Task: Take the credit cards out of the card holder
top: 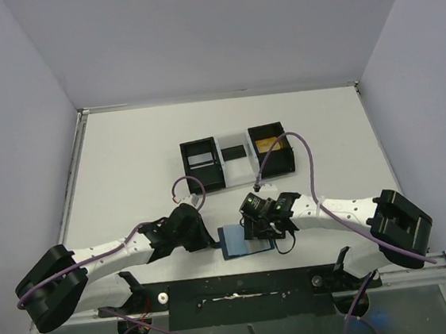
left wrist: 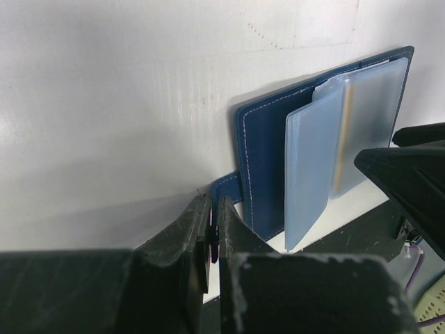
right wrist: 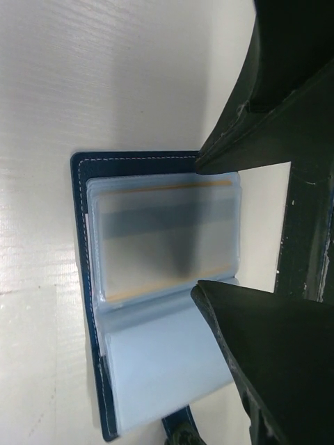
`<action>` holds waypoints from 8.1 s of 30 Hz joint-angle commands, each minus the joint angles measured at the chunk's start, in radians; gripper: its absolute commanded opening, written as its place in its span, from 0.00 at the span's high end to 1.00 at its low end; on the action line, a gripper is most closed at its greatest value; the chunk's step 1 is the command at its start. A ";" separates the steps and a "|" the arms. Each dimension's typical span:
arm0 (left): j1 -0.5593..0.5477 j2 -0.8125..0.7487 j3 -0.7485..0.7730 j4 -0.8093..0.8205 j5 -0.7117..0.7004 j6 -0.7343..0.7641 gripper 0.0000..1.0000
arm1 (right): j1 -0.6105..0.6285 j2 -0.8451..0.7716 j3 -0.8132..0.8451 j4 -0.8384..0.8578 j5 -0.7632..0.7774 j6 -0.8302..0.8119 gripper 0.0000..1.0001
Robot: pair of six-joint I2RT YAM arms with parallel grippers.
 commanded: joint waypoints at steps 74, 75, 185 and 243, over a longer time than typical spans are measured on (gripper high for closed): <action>-0.005 0.018 0.040 0.015 -0.003 0.021 1.00 | 0.094 0.068 0.258 -0.117 0.083 -0.095 0.73; -0.005 0.018 0.041 0.016 -0.004 0.022 1.00 | 0.093 0.060 0.252 -0.083 0.066 -0.098 0.72; 0.000 0.006 0.059 -0.074 -0.051 0.049 1.00 | -0.084 -0.011 0.066 0.096 -0.098 -0.190 0.47; -0.044 0.240 0.191 -0.028 0.072 0.091 0.95 | -0.150 -0.026 -0.290 0.620 -0.310 0.005 0.64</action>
